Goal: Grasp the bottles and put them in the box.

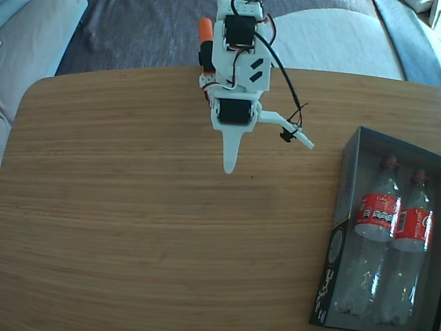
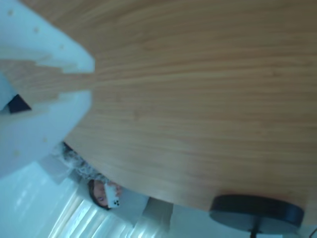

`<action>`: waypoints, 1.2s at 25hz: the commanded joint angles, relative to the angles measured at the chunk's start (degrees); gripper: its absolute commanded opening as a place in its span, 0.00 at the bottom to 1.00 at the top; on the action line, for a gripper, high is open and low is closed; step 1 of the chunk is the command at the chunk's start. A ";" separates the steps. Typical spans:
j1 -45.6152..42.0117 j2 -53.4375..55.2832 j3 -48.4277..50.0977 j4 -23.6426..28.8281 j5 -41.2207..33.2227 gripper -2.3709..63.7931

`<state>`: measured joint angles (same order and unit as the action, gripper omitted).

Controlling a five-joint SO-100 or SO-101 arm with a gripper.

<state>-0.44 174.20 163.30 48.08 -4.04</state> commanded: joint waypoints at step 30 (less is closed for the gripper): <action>-0.09 11.43 2.90 0.09 -0.26 0.03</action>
<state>-0.44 185.01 166.90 48.08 -4.04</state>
